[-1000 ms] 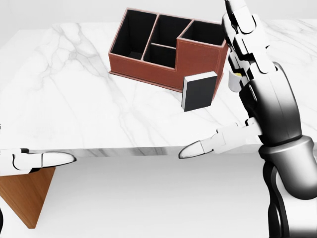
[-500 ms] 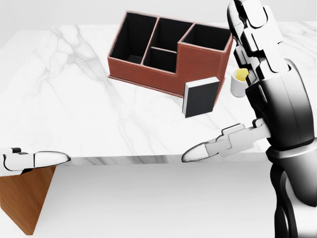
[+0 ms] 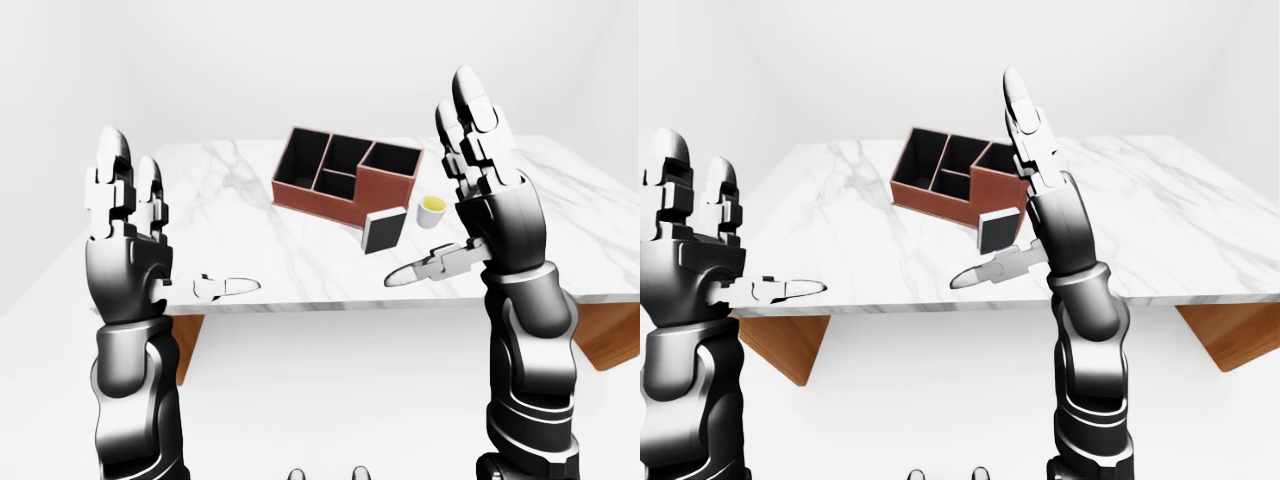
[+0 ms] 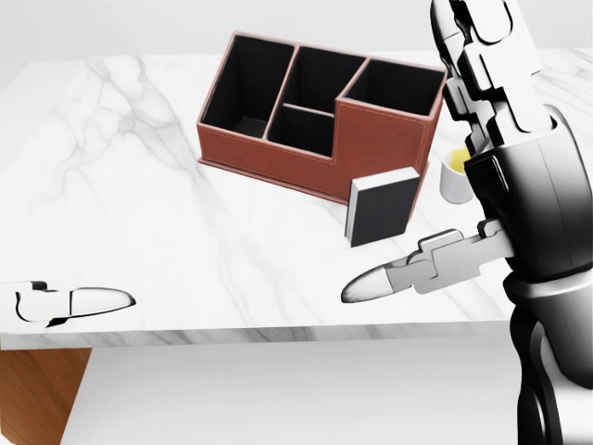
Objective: Pick up the book and place it in the right compartment of the caddy.
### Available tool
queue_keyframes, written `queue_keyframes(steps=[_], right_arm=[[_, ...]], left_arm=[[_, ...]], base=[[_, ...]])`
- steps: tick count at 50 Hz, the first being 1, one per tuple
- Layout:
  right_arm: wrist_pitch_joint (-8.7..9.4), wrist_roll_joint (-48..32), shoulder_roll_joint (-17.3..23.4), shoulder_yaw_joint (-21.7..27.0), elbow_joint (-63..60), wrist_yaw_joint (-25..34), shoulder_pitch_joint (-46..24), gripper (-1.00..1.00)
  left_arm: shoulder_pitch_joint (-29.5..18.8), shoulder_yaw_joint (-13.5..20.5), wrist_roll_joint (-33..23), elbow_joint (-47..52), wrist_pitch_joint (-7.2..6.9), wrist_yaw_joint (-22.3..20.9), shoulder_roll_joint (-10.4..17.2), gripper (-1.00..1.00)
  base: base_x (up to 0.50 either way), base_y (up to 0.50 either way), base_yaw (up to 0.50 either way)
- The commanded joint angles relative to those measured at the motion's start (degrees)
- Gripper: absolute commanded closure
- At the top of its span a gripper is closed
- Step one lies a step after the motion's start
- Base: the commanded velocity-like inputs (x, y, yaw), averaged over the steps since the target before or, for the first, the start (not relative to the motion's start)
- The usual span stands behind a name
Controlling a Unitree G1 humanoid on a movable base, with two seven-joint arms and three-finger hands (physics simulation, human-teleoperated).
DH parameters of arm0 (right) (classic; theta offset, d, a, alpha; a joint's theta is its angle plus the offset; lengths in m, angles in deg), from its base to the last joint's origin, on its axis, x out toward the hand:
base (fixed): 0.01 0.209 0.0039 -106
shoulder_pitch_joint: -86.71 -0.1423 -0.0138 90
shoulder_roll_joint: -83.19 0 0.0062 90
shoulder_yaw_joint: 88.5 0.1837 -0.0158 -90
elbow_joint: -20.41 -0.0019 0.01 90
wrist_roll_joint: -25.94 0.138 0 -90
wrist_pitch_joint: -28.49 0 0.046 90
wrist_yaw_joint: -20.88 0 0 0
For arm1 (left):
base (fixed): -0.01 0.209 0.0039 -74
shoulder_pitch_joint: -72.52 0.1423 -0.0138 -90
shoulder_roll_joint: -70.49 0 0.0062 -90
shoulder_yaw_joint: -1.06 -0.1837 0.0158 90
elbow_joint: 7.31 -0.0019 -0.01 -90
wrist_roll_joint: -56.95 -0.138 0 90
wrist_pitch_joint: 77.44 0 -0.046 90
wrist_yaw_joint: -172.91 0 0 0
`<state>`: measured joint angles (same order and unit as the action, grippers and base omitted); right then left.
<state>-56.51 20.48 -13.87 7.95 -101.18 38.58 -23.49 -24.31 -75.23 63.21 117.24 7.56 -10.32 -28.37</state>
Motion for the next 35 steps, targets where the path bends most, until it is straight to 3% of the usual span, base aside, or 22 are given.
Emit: queue_keyframes(steps=[1,35], right_arm=[[0.00,-0.36,-0.03,-0.21,-0.43,-0.20,-0.06,-1.00],[0.00,-0.08,-0.04,0.08,-1.70,-0.62,-0.73,-1.00]], left_arm=[[0.11,0.03,-0.11,-0.26,0.00,-0.17,-0.08,-1.00],[0.02,0.04,-0.02,-0.09,0.00,-0.32,0.01,-1.00]], base=[[0.21,0.00,0.00],[0.21,0.00,0.00]])
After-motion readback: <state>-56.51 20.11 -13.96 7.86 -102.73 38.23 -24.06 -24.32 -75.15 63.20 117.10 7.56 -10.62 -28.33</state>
